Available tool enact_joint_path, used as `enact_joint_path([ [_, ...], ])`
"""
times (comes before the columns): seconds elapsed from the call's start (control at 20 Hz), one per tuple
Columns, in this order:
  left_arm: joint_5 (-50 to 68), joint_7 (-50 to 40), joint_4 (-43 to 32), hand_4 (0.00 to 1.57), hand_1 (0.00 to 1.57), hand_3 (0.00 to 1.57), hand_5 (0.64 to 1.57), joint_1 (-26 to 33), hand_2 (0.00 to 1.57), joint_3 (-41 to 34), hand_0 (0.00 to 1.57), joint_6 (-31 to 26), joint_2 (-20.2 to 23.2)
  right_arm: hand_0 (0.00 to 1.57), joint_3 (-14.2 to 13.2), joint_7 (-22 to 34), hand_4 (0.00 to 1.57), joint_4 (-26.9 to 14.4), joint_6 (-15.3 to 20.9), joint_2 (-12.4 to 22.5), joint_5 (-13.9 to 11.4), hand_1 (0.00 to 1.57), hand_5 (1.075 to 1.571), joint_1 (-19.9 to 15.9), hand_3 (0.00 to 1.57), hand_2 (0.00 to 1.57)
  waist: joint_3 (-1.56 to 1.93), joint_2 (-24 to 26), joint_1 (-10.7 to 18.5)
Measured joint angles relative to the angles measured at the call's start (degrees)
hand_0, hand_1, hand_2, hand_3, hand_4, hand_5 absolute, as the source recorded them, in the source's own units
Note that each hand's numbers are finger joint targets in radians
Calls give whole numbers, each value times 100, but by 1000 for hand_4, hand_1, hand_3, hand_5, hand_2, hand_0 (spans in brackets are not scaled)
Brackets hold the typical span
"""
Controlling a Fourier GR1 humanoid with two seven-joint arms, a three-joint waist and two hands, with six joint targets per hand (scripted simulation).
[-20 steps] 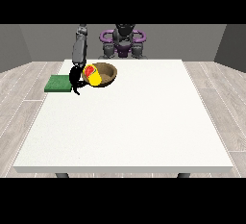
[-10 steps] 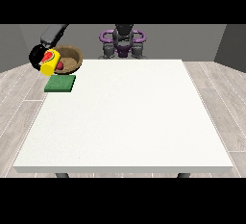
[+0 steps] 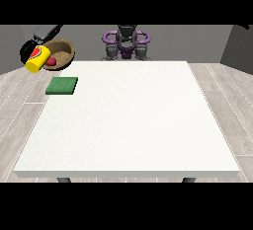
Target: Pick the cup and pour the ball into the bowl, then pick the bowl and place it on the pad
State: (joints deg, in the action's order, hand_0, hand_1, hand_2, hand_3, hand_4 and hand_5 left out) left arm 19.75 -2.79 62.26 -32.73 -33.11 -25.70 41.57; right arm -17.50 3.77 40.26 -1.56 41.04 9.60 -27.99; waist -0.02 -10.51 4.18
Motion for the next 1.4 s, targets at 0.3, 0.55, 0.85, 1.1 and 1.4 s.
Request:
enact_joint_path([
  [0.3, -28, 403, -247, 1206, 0, 0, 1555, 97, 0, -37, 0, -81, 105, 1571, -87, -26, 1052, -64, 182, -319, 73, 1571, 1569, -161, 450, 1571, 2, -161, -36],
  [0.55, -29, 532, -345, 1203, 0, 0, 1557, 163, 0, -21, 0, -86, 166, 1571, -88, -138, 1023, -207, 250, -646, 104, 1571, 1571, -230, 552, 1571, 4, -177, -50],
  [0.85, 132, 451, -372, 1191, 0, 0, 1561, 57, 0, -78, 0, -155, 412, 1571, -415, -157, 191, -576, 194, -543, 348, 1571, 1557, -396, 1163, 1571, 6, -312, -65],
  [1.1, 153, 572, -542, 1194, 0, 0, 1562, 147, 0, -91, 0, -227, 474, 1535, -426, -71, 0, -607, 598, -407, 213, 1535, 1553, -435, 877, 1445, 4, -243, -94],
  [1.4, 187, 729, -727, 1188, 0, 0, 1565, 176, 0, -163, 0, -305, 693, 1456, -596, -265, 0, -700, 732, -384, 308, 1456, 1532, -551, 759, 1401, 3, -385, -92],
])
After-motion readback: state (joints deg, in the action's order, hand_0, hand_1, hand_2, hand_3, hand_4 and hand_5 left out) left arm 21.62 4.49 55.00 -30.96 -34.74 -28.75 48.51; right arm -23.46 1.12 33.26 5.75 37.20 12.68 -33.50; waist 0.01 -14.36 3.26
